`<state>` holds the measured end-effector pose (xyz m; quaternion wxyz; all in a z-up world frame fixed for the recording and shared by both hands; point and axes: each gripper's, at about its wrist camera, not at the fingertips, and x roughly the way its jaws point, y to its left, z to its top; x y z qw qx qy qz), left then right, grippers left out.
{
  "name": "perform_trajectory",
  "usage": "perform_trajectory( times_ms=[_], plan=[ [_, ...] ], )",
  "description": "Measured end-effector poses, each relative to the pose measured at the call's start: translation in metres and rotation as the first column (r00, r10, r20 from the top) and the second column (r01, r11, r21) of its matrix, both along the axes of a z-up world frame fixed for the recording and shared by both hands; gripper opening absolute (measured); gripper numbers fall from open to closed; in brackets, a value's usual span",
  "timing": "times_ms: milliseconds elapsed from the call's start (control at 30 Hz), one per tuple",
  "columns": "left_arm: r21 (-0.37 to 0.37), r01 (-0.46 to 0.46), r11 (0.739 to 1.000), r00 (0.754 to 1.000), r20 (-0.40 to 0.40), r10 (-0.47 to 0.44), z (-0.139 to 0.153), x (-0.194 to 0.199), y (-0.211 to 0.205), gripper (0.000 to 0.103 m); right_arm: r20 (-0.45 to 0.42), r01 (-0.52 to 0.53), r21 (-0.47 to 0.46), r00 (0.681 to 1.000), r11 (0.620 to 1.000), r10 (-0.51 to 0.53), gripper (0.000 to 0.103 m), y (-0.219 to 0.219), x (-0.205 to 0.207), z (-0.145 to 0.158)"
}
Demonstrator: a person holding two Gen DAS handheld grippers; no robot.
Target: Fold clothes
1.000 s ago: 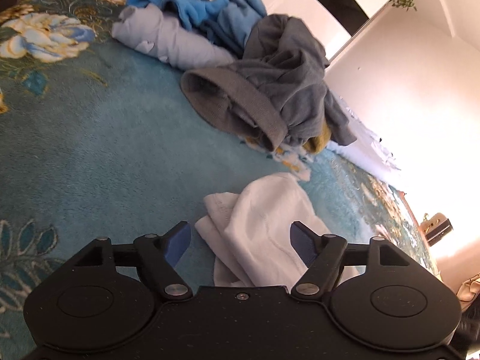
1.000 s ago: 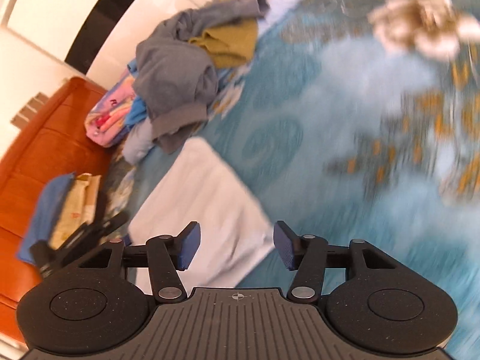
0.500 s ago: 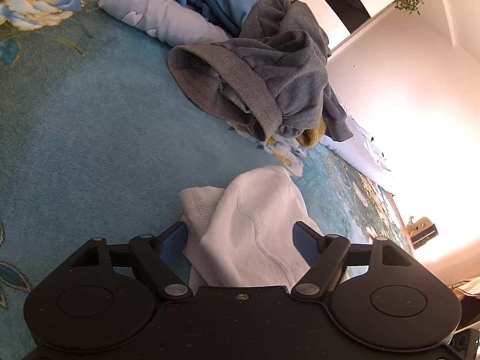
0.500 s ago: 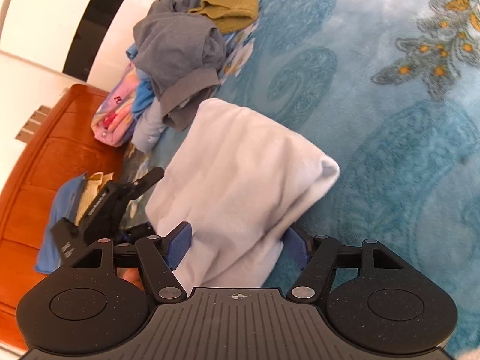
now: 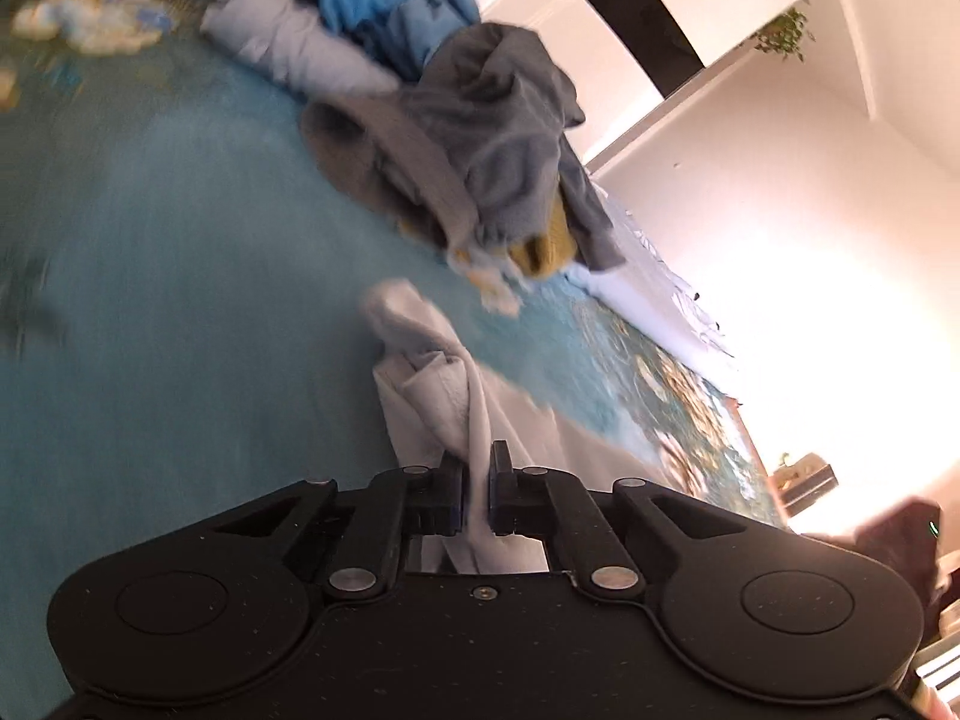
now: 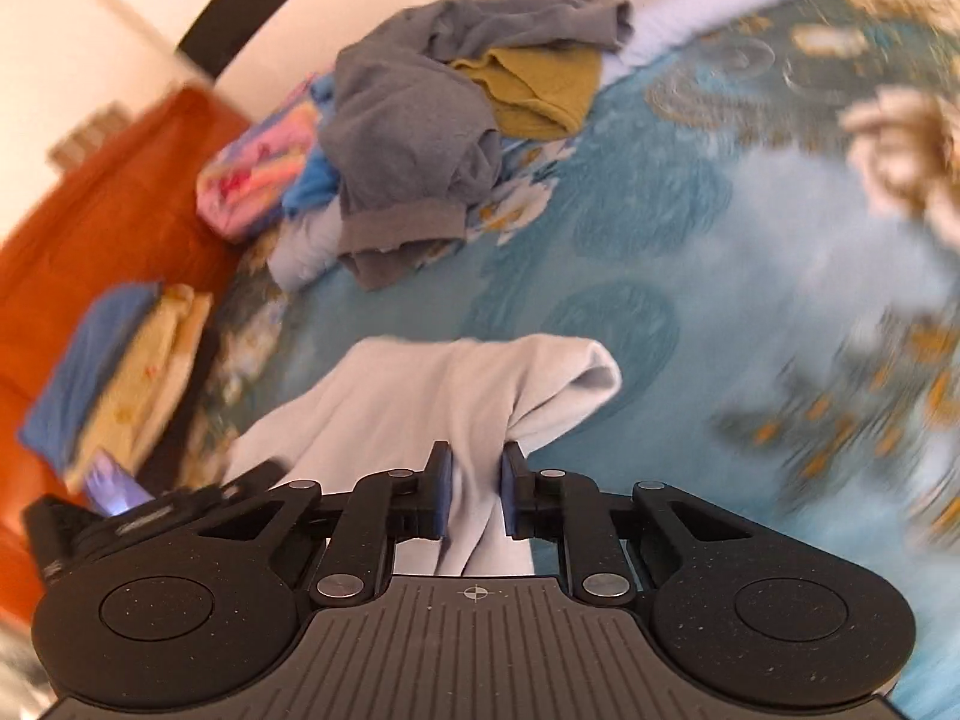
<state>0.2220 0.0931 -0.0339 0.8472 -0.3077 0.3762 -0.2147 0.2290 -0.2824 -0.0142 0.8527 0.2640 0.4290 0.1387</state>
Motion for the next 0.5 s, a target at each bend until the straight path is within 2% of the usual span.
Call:
perform_trajectory(
  times_ms=[67,133,200,233,267,300,333,367,433,467,500],
  plan=[
    [0.051,-0.028,0.998,1.0,0.0,0.029,-0.006,-0.007,-0.001,0.007,-0.028,-0.017,-0.028,0.999,0.999,0.016,0.014,-0.007,0.003,-0.004],
    [0.07,-0.05,0.996,0.998,-0.022,0.052,-0.009,-0.005,0.004,0.011,-0.041,-0.017,-0.022,0.999,1.0,0.016,0.014,-0.011,0.002,-0.01],
    [0.078,-0.062,0.995,0.998,0.004,0.062,-0.003,-0.006,0.009,0.028,-0.038,-0.004,0.014,0.999,1.0,0.004,0.017,-0.015,-0.002,-0.016],
    [0.096,-0.073,0.993,0.997,0.024,0.071,0.002,-0.006,0.011,0.045,-0.032,0.0,0.036,0.999,0.999,0.001,0.021,-0.016,-0.005,-0.018],
    [0.112,-0.082,0.99,0.996,0.043,0.078,0.006,-0.004,0.012,0.058,-0.026,0.005,0.052,1.0,0.999,-0.003,0.032,-0.017,-0.008,-0.019],
    [0.126,-0.09,0.988,0.995,0.06,0.083,0.009,-0.003,0.014,0.063,-0.02,0.009,0.064,1.0,0.998,-0.008,0.041,-0.018,-0.011,-0.02],
    [0.129,-0.091,0.987,0.994,0.065,0.083,0.011,0.001,0.015,0.072,-0.016,0.013,0.079,1.0,0.997,-0.012,0.044,-0.019,-0.013,-0.022],
    [0.132,-0.084,0.988,0.995,0.061,0.076,0.011,0.008,0.015,0.076,-0.014,0.017,0.096,1.0,0.995,-0.015,0.048,-0.019,-0.015,-0.024],
    [0.143,-0.067,0.988,0.997,0.048,0.06,0.009,0.022,0.014,0.076,-0.022,0.036,0.117,0.999,0.993,-0.034,0.055,-0.019,-0.018,-0.029],
    [0.159,-0.056,0.986,0.998,0.039,0.05,0.008,0.028,0.012,0.076,-0.03,0.053,0.114,0.998,0.992,-0.05,0.062,-0.018,-0.019,-0.032],
    [0.174,-0.042,0.984,0.999,0.036,0.036,0.006,0.035,0.009,0.076,-0.037,0.069,0.112,0.997,0.991,-0.066,0.063,-0.017,-0.02,-0.035]
  ],
)
